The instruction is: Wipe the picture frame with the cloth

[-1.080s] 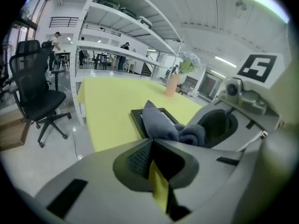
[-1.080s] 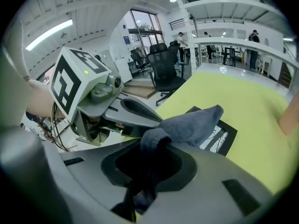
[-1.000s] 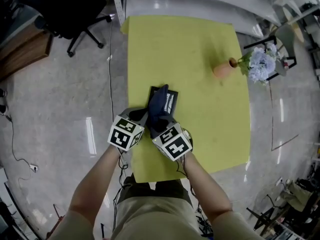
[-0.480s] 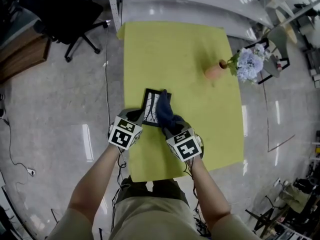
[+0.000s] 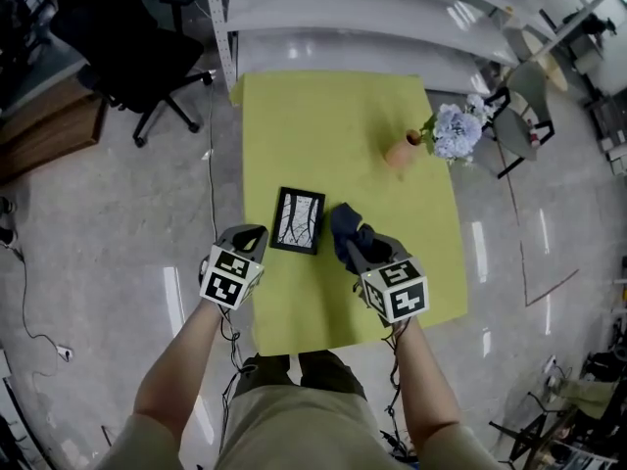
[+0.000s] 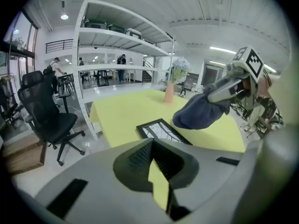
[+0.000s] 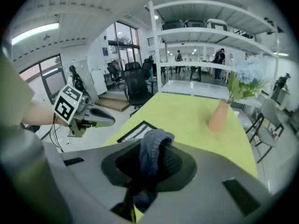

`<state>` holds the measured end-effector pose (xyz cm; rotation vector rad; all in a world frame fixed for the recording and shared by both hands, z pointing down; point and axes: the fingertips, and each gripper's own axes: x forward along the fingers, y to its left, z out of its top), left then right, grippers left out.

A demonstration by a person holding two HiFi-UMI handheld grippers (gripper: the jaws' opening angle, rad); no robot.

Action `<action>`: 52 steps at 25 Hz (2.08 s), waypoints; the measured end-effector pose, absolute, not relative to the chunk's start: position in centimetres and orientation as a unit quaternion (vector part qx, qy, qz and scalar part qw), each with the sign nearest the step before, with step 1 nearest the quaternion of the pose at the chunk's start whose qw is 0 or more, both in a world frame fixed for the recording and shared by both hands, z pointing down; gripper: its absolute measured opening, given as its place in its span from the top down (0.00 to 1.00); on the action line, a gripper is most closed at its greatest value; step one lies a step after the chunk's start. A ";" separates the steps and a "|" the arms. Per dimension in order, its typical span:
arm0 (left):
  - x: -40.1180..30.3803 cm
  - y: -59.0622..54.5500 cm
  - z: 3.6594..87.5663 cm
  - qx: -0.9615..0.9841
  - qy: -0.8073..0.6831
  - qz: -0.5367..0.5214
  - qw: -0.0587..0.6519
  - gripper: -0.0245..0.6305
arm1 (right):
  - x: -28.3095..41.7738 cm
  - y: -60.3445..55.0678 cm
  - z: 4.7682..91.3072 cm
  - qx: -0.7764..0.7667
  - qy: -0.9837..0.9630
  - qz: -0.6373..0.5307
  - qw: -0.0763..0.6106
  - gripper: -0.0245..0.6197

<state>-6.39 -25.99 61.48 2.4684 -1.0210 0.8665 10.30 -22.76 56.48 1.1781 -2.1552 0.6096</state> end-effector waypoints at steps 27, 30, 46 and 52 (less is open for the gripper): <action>-10.4 -18.0 20.5 0.872 -0.476 0.039 -0.102 0.95 | 9.9 -14.0 21.1 0.508 -0.860 -0.045 0.012 0.84; -10.8 -16.9 20.5 0.868 -0.481 0.051 -0.113 0.95 | 9.7 -12.7 20.7 0.503 -0.861 -0.070 0.027 0.84; -11.6 -12.9 23.5 0.869 -0.487 0.056 -0.069 0.95 | 7.7 -10.6 23.6 0.463 -0.883 -0.053 0.059 0.84; -11.4 -12.7 23.6 0.869 -0.486 0.060 -0.067 0.95 | 7.3 -10.8 23.9 0.452 -0.887 -0.057 0.072 0.84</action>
